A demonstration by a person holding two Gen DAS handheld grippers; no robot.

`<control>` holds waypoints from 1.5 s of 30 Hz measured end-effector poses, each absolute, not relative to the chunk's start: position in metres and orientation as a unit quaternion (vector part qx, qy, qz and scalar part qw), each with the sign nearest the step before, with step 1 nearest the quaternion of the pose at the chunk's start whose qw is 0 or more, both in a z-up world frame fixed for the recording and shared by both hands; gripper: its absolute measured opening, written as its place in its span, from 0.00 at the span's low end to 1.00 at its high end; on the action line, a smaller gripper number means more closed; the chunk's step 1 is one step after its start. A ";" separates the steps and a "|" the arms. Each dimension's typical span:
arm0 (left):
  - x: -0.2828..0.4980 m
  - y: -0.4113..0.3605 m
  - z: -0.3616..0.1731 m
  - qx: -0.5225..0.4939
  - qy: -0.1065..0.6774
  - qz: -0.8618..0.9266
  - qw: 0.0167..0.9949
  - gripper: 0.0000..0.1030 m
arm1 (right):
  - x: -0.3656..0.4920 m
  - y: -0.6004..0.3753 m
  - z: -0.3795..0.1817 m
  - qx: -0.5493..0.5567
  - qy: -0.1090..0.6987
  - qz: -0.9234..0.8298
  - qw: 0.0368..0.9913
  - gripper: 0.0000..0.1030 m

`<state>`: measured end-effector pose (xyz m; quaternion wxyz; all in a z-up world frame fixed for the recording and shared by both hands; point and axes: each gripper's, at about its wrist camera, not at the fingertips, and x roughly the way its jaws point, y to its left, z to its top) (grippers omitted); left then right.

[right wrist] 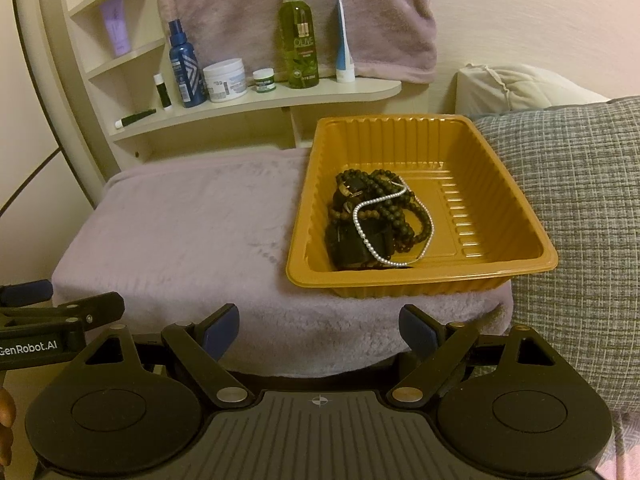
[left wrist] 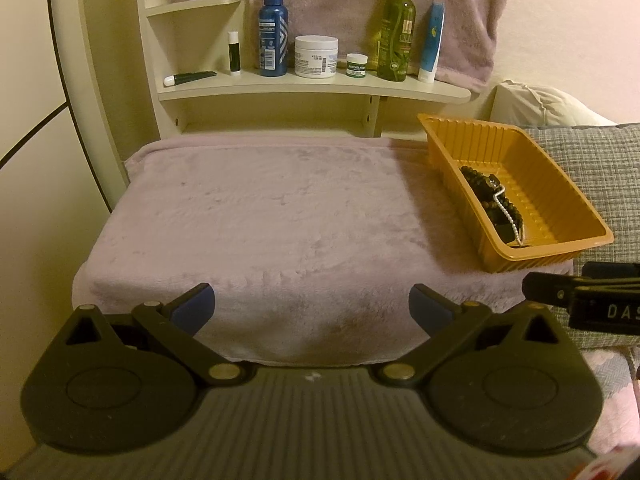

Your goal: Organize jewelry

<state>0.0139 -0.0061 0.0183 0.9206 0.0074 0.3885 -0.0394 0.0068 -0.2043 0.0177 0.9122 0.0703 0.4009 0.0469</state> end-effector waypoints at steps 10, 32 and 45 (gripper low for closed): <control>0.014 -0.007 0.019 0.006 0.387 -0.039 0.921 1.00 | 0.007 -0.204 0.019 0.072 0.399 0.045 0.913 0.84; 0.013 -0.007 0.018 0.005 0.386 -0.040 0.921 1.00 | 0.006 -0.205 0.018 0.073 0.399 0.044 0.913 0.84; 0.013 -0.007 0.019 0.004 0.387 -0.040 0.921 1.00 | 0.006 -0.205 0.017 0.075 0.398 0.043 0.913 0.84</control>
